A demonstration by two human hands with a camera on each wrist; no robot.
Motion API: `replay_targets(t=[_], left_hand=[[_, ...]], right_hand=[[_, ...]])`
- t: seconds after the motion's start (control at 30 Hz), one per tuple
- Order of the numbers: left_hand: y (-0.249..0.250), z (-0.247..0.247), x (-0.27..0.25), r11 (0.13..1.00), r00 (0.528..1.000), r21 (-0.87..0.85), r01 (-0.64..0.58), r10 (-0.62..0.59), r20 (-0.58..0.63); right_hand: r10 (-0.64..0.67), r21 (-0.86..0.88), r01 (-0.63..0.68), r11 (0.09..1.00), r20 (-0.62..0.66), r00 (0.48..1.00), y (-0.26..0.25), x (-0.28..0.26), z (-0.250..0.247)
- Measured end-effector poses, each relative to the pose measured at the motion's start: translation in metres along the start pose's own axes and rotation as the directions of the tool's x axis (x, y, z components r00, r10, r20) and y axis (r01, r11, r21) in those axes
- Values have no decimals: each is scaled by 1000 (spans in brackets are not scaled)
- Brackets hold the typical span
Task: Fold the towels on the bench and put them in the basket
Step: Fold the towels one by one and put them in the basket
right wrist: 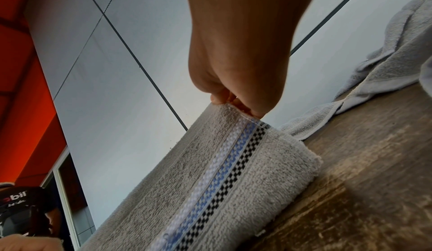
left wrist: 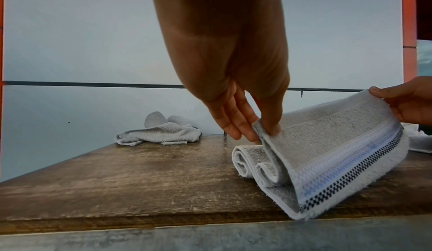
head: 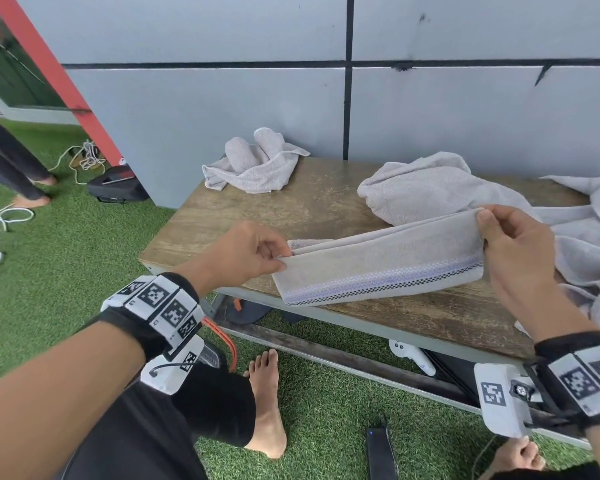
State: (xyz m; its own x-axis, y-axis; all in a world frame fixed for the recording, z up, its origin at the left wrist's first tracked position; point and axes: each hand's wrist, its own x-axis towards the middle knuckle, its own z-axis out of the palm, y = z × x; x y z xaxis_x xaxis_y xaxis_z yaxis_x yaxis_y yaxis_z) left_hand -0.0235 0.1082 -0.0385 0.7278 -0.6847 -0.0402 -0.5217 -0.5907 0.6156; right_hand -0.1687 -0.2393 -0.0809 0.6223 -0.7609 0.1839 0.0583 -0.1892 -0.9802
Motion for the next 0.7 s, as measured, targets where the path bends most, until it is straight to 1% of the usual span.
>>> replay_targets(t=[0.13, 0.3, 0.4, 0.5, 0.63, 0.7], left_hand=[[-5, 0, 0, 999, 999, -30, 42, -42, -31], [-11, 1, 0, 998, 997, 38, 59, -57, -48], [-13, 1, -1, 995, 997, 71, 67, -64, -48], [-12, -4, -2, 993, 995, 83, 85, -80, -56], [3, -27, 3, 996, 979, 48, 81, -70, -190], [10, -44, 11, 999, 973, -18, 49, -52, -226]], right_hand=[[5, -16, -4, 1000, 21, 1000, 1, 0, 1], [17, -3, -17, 1000, 71, 997, 3, -1, 3], [-2, -39, 5, 999, 77, 997, 2, -3, 1], [-59, -121, 69, 990, 85, 995, -6, -7, -4], [-146, -243, 168, 955, 106, 984, -27, -6, -19], [-163, -272, 191, 943, 122, 979, -44, 0, -22]])
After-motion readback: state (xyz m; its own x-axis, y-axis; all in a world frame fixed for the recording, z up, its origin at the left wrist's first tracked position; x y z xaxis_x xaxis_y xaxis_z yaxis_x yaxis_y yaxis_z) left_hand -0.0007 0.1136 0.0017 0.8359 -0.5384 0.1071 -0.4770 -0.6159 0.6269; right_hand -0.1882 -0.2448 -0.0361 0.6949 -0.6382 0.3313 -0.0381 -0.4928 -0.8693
